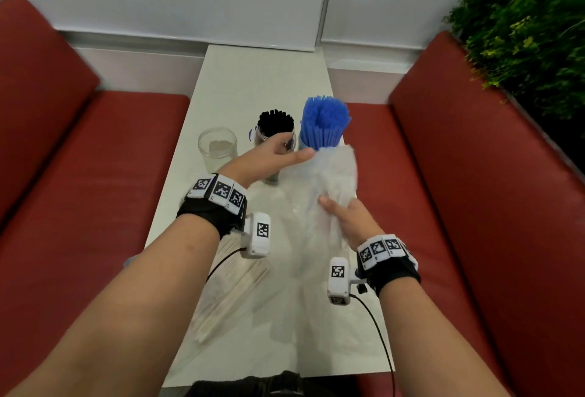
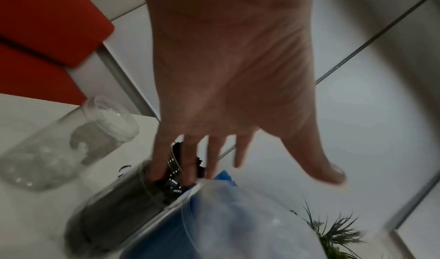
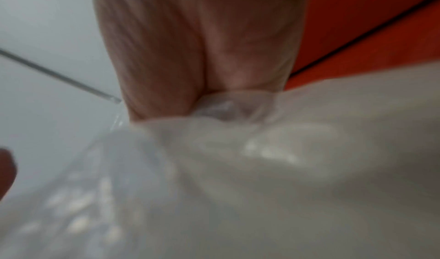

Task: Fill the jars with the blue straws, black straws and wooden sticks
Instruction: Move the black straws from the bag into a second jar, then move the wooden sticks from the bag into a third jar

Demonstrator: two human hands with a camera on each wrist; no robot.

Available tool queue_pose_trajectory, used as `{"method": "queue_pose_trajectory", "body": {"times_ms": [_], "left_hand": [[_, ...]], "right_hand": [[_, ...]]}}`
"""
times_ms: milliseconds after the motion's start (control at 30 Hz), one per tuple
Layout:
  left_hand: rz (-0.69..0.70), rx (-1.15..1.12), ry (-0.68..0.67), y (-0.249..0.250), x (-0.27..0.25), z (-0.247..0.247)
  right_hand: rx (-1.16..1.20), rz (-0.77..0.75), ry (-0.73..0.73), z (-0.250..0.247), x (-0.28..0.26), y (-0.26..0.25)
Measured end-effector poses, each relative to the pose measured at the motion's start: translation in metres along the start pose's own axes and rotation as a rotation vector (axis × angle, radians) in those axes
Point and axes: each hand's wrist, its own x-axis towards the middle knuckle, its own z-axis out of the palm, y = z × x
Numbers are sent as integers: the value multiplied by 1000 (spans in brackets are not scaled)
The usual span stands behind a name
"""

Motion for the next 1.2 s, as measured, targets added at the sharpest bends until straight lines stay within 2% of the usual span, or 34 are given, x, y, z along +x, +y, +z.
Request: {"method": "queue_pose_trajectory", "body": {"times_ms": [67, 133, 167, 267, 333, 433, 533, 600, 633, 667, 733, 800, 867, 933, 1000, 1067, 1133, 1200], "left_hand": [[-146, -50, -174, -7, -5, 14], [-199, -247, -342, -17, -5, 31], [-200, -330, -348, -22, -5, 40], [-229, -458, -186, -38, -2, 62], [-262, -502, -132, -49, 1, 75], [-323, -540, -59, -68, 2, 98], [-387, -431, -35, -89, 2, 123], [-420, -255, 38, -96, 3, 136], [-394, -145, 69, -99, 5, 142], [-340, -21, 97, -101, 8, 147], [-205, 249, 128, -103, 11, 155], [-84, 402, 16, -102, 14, 159], [-57, 491, -186, -103, 17, 163], [-104, 610, -318, -108, 16, 169], [-184, 682, -382, -119, 13, 172], [-220, 701, -437, -132, 9, 172], [-209, 657, -426, -141, 5, 166], [-163, 592, -318, -144, 1, 154]], "right_hand": [[75, -32, 34, -7, -3, 0], [55, -29, 24, -11, -6, 5], [15, -20, 30, -13, -8, 9], [-199, -3, 71, -28, -15, 23], [-330, 38, 102, -43, -21, 35], [-379, 165, 110, -66, -31, 58], [-430, 292, 105, -76, -39, 82], [-488, 349, 227, -76, -39, 90], [-550, 349, 299, -74, -38, 92], [-653, 316, 357, -72, -36, 93], [-936, 155, 408, -65, -32, 91], [-1142, -24, 339, -57, -27, 92], [-1232, -92, 203, -51, -20, 96], [-1302, -26, 37, -51, -14, 110], [-1373, 92, -124, -55, -11, 129], [-1445, 193, -226, -62, -10, 150], [-1506, 262, -253, -66, -7, 168], [-1530, 310, -246, -65, -4, 179]]}}
